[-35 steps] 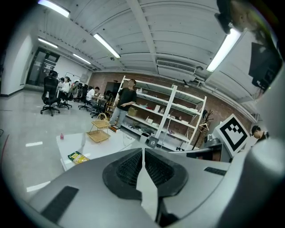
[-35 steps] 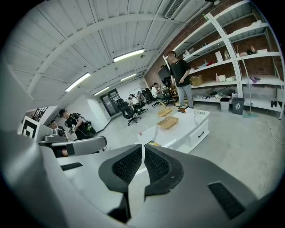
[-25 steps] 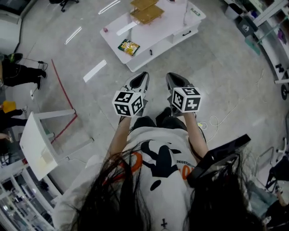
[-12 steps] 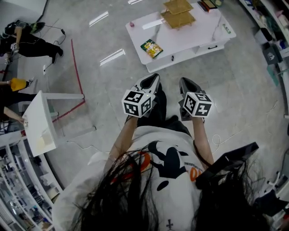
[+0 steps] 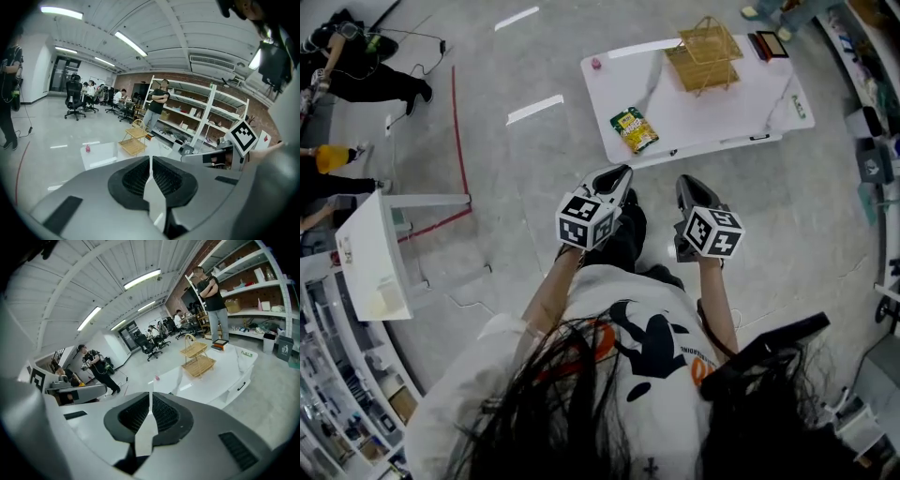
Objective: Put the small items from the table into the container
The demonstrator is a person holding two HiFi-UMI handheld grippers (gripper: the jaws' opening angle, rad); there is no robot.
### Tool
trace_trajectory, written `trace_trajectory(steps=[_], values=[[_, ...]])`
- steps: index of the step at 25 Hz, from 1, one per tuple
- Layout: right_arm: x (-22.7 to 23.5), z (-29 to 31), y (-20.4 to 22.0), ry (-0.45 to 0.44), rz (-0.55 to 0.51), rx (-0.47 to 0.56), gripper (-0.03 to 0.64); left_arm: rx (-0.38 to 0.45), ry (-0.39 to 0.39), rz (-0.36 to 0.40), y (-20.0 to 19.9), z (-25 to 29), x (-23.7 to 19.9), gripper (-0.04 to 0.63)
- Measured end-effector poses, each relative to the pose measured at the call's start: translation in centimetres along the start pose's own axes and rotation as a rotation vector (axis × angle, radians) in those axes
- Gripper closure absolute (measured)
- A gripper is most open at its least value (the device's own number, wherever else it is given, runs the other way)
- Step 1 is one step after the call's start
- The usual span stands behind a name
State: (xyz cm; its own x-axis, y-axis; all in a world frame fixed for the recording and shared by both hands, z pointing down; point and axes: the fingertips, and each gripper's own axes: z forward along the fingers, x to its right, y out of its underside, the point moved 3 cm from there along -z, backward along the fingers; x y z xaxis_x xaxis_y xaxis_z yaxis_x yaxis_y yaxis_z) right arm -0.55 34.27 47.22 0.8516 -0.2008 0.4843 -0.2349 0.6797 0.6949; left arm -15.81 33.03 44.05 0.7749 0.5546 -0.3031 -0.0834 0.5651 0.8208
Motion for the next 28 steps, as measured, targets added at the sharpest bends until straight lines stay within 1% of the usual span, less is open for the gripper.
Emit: trace_trajectory(steps=[2,7,12,17,21,26,28], values=[[-0.2,2.8,-1.0,-0.006,0.002,-0.016,0.584,-0.001,0.001,-0.007,-1.0,1.0,-2.5,0.583],[-1.3,9.7,-3.1,-0.016,-0.032,-0.059,0.584,0.009,0.016,-0.044,-3.2,3.2,-8.4,0.583],[-1.6,14.6,-4.1,-0.017,-0.059,-0.112,0.584,-0.003,0.022,-0.067,-4.0,5.1,-12.4,0.583],[-0.4,18.6,-2.8,-0.010,-0.103,-0.212,0.584,-0.017,0.010,-0.105,-3.2,6.5,-15.3,0.583],[0.9,21.8,-1.0,-0.024,-0.145,-0.308,0.584,-0.027,-0.035,-0.167,-2.1,7.0,-16.9,0.583],[2.9,26.5,0.8,-0.046,-0.267,-0.396,0.583,-0.028,-0.078,-0.212,-0.8,8.2,-18.4,0.583],[3.8,28.5,2.1,-0.057,-0.291,-0.446,0.575,-0.029,-0.102,-0.229,-0.1,8.6,-19.0,0.583]])
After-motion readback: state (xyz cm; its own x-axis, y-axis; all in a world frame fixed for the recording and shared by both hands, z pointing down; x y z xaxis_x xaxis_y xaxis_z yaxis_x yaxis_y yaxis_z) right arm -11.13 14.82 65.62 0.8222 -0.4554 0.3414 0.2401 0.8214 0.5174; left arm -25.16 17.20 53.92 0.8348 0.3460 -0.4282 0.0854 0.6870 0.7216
